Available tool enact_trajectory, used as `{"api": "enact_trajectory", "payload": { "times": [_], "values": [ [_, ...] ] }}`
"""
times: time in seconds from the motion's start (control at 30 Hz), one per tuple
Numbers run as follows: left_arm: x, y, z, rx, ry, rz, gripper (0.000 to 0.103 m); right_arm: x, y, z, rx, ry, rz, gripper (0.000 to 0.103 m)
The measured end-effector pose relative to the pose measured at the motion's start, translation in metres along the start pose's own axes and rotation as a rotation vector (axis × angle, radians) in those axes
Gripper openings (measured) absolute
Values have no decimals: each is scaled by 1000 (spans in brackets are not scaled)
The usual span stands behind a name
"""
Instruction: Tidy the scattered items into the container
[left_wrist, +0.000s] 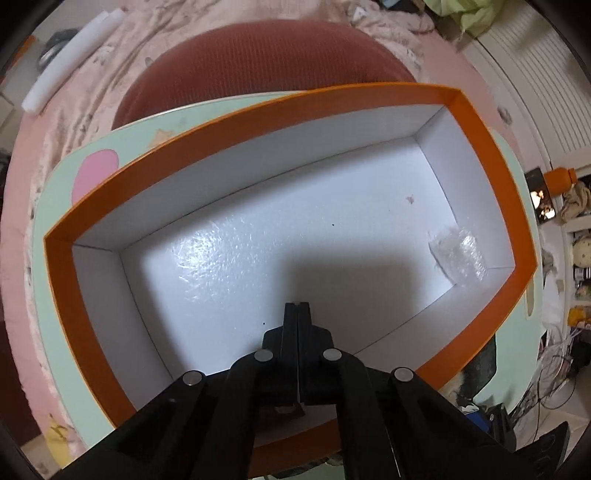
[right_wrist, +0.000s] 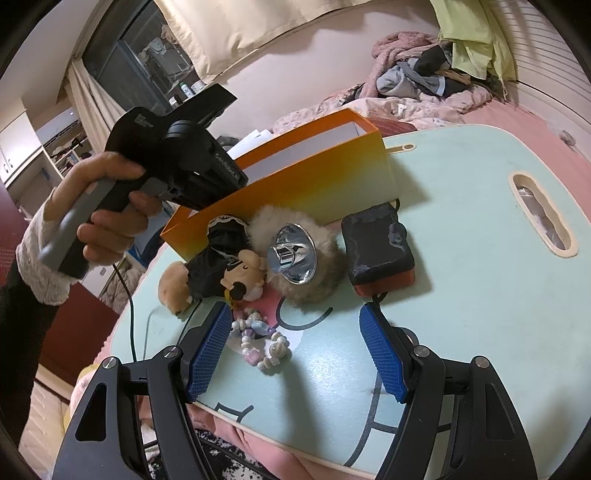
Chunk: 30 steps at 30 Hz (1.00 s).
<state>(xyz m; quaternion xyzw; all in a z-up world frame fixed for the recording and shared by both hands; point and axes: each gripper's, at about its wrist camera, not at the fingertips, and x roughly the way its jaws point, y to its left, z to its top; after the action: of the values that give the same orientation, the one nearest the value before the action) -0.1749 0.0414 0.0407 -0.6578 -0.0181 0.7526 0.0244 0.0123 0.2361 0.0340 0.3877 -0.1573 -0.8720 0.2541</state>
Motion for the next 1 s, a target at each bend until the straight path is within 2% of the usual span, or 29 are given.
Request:
{"api": "enact_trajectory", "payload": {
  "times": [0.1,0.2,0.3,0.37,0.47,0.6,0.7,0.83,1.0],
  "values": [
    [-7,-1,-6,11,-85,28,0,-1,1,0,-6,-3,-3,72],
    [-16,8,-19,10,-147,13,0,-1,1,0,-7,-7,-6,72],
    [-27,-19,-22,29,-213,22,1,-1,1,0,-7,-3,-5,72],
    [-29,-20,-31,36,-245,26,1,0,1,-1,-9,0,-5,72],
    [-30,-7,-15,52,-291,52,0,0,2,-2,-13,0,-8,72],
    [-39,-4,-23,70,-357,71,1,-1,3,-3,-12,-1,-8,72],
    [-49,0,-17,93,-415,99,1,0,3,-3,-11,0,-7,72],
    [-73,-6,-35,128,-513,139,1,0,4,-4,-16,-5,-10,72],
    [-94,-8,-68,164,-583,105,1,-2,4,-3,-20,-12,-10,72]
  ]
}}
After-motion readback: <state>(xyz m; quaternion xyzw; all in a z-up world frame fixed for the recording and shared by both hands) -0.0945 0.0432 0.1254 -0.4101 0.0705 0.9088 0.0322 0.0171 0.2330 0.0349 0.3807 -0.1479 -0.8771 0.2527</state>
